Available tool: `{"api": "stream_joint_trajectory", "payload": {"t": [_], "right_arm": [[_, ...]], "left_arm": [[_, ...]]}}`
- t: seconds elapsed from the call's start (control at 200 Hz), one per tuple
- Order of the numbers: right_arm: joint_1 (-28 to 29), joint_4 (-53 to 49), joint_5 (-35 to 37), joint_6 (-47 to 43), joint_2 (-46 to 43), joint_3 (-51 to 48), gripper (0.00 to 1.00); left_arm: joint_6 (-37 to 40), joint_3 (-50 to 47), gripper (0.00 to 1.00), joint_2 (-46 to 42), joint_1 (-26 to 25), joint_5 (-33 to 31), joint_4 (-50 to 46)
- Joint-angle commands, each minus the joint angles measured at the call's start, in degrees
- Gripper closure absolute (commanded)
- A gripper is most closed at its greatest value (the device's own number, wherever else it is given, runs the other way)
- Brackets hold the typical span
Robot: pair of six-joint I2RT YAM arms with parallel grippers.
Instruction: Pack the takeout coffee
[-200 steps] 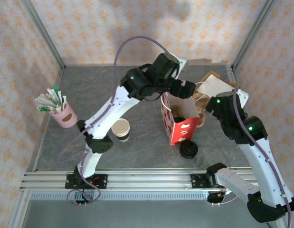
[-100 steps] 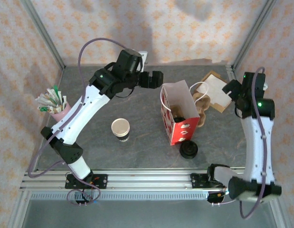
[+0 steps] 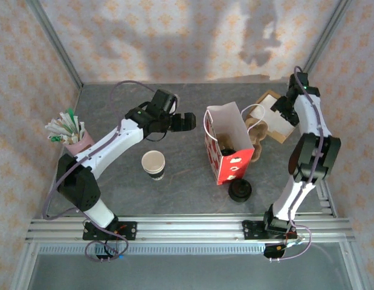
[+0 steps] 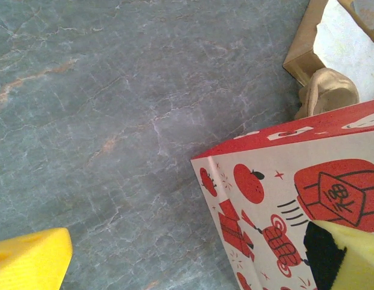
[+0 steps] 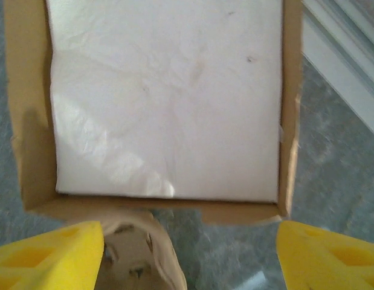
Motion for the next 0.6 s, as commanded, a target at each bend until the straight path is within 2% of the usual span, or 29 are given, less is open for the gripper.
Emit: {"api": "stream_joint_trajectory", "payload": {"t": [0.0,0.38,0.595], "right_arm": [[-0.2,-1.4,0.2,-2.6,5.0,5.2,0.25],[0.8,-11.0,1.5,-5.4,24.2,28.1,0.27],[1.6,-14.8,2.9,-6.6,28.8,34.0,0.26]], "left_arm": [[-2.2,-1.7,0.00,-1.5,-0.3,1.7,5.7],[-1.2,-4.3,0.00,-1.7,-0.3,-1.5,5.5],[-1.2,-5.0,0.00,-1.4,-0.3,-1.6,6.0]]}}
